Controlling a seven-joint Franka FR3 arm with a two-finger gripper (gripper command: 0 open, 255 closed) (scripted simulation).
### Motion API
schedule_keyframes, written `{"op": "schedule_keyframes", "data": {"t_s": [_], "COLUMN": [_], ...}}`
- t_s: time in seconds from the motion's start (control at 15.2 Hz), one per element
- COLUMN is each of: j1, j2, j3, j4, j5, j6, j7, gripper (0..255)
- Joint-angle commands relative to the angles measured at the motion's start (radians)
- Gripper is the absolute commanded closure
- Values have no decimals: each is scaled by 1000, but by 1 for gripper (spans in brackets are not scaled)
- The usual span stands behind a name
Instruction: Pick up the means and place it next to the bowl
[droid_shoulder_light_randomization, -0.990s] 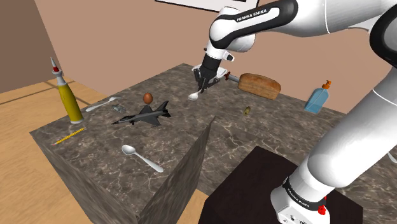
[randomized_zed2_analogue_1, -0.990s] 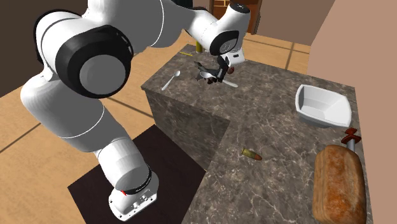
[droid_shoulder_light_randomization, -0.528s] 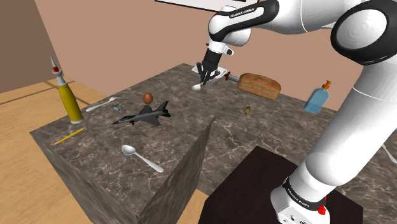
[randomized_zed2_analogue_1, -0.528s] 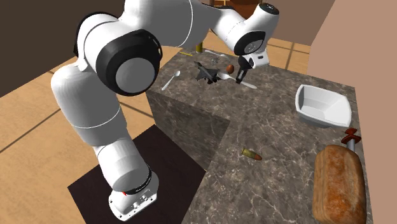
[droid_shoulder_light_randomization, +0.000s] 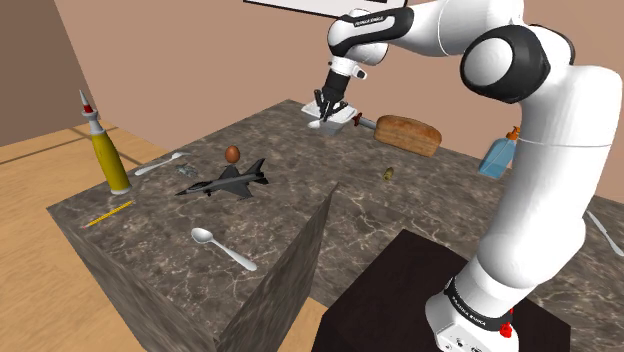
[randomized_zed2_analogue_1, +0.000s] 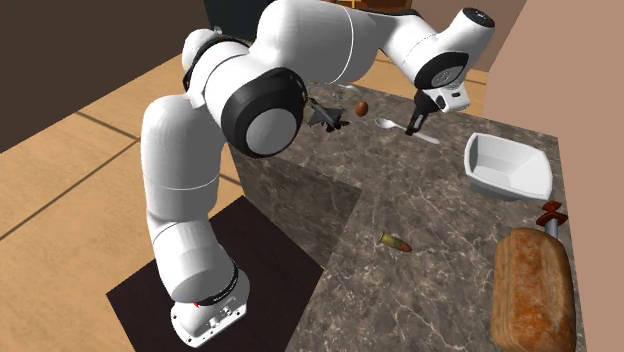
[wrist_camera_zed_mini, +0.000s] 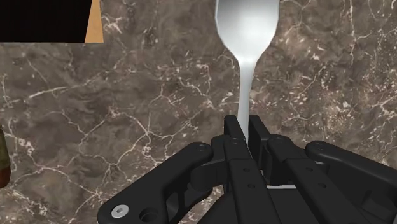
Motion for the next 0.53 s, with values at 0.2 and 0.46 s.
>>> {"op": "schedule_keyframes", "data": {"t_s": [0.2, 0.46], "j1": [-54, -88], "j2": [208, 357], "j3": [-14, -15], "j4": [326, 558], "j5": [7, 10], "j6": [-130, -217], "j7": [-39, -51], "gripper": [255, 255]}}
